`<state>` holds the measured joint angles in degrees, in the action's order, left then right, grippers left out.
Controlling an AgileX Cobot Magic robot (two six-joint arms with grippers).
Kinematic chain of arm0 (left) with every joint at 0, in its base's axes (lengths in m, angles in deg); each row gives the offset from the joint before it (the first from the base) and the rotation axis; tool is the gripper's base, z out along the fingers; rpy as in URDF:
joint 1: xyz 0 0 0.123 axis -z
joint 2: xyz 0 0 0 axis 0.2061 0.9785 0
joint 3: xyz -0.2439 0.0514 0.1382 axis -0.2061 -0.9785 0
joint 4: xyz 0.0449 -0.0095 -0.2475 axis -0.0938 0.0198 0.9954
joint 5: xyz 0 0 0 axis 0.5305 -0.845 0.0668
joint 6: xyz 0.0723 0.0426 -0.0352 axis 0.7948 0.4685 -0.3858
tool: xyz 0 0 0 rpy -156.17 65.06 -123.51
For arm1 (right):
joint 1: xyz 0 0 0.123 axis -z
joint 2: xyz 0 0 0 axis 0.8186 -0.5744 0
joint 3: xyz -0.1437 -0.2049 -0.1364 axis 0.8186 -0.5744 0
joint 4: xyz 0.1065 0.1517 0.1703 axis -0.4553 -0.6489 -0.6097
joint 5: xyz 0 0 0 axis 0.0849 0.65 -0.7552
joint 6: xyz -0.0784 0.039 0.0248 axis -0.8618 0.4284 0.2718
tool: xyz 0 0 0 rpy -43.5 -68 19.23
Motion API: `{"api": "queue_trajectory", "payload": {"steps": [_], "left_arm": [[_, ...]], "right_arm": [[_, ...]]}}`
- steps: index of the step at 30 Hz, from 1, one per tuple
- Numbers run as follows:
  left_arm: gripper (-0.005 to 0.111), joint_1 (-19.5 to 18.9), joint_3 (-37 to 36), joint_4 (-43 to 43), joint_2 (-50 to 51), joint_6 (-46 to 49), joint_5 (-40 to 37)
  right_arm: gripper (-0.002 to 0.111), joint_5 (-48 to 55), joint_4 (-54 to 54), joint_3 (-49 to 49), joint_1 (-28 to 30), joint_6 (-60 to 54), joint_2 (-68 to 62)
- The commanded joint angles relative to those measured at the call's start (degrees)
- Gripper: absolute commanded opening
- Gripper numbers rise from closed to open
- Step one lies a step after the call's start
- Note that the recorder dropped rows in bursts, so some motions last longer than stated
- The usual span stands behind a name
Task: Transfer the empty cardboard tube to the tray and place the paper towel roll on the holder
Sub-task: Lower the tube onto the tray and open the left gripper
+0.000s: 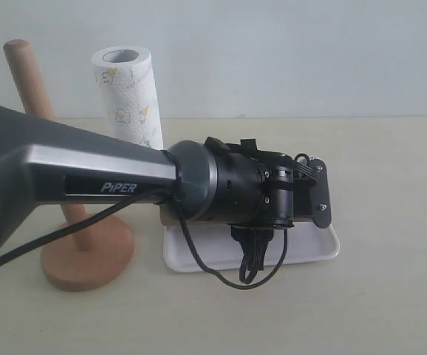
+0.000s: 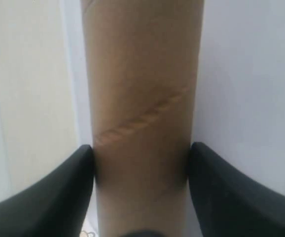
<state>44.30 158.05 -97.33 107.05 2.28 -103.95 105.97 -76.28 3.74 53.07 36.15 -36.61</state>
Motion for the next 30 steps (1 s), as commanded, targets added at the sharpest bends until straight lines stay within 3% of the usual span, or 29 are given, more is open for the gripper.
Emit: {"api": "queue_trajectory", "payload": {"steps": [1, 11, 30], "left_arm": [[0.05, 0.0, 0.4, 1.2, 0.2, 0.1, 1.9], [0.066, 0.0, 0.4, 1.7, 0.2, 0.1, 2.6], [0.066, 0.0, 0.4, 1.5, 0.2, 0.1, 0.7]], "right_arm": [[0.004, -0.1, 0.0, 0.1, 0.2, 0.0, 0.2], [0.004, -0.1, 0.0, 0.1, 0.2, 0.0, 0.2], [0.004, -0.1, 0.0, 0.1, 0.2, 0.0, 0.2]]}}
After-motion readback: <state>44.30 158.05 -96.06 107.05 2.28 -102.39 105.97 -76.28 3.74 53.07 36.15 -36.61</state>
